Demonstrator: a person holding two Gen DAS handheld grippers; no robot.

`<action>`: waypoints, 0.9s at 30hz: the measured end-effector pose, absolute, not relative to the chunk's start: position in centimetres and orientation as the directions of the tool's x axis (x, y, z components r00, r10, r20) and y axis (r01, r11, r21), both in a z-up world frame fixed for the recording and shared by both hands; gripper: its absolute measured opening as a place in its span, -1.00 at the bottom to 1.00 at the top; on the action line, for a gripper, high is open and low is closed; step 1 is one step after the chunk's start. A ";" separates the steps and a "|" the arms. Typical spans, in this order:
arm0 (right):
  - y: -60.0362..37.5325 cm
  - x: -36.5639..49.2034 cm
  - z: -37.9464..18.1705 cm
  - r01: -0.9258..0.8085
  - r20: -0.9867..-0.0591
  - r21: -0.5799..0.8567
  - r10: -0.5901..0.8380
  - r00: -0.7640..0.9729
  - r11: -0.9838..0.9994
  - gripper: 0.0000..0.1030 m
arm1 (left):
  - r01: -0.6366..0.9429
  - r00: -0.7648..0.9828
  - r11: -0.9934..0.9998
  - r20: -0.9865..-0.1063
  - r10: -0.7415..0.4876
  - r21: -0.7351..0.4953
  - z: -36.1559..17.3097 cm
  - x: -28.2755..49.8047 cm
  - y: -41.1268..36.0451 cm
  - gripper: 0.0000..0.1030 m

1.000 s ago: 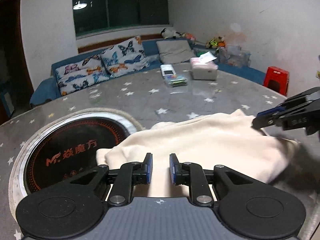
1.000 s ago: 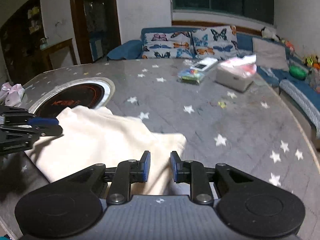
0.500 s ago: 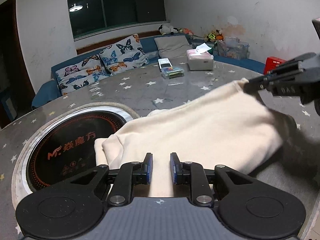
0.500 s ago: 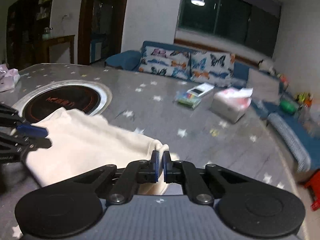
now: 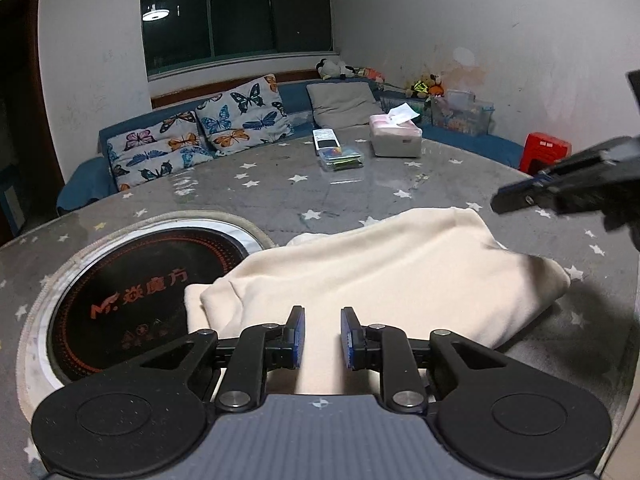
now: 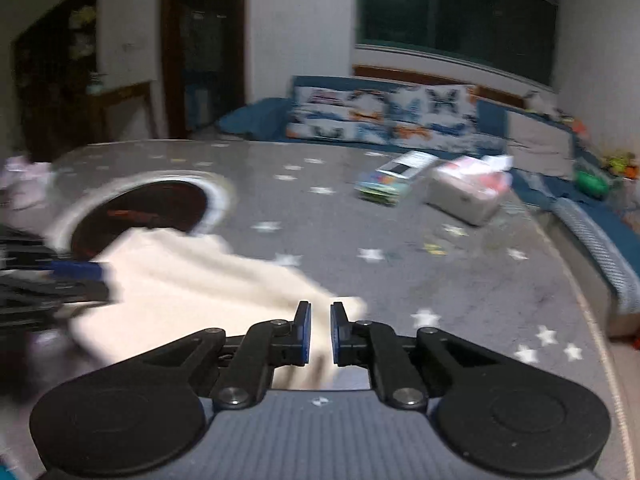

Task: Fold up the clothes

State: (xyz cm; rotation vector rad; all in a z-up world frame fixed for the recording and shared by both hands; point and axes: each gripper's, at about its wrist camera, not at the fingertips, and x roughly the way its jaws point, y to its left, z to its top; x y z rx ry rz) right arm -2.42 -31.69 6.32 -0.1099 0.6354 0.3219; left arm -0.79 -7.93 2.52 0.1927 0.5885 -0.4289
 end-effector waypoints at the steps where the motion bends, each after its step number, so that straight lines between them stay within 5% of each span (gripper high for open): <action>1: -31.3 -2.8 6.4 -0.353 -0.603 0.008 0.286 0.745 0.936 -0.83 | 0.438 0.746 0.897 -0.579 -0.329 0.054 2.4 -0.6 -7.9 -0.57; 6: -30.4 -2.7 3.7 -0.382 -0.671 0.035 0.304 0.676 0.924 -0.83 | 0.407 0.735 0.913 -0.600 -0.317 0.016 2.0 0.2 -7.0 -0.56; 27: -27.8 7.1 2.7 -0.334 -0.683 0.043 0.272 0.678 0.942 -0.80 | 0.348 0.690 0.937 -0.667 -0.282 -0.036 1.9 9.7 -9.5 -0.56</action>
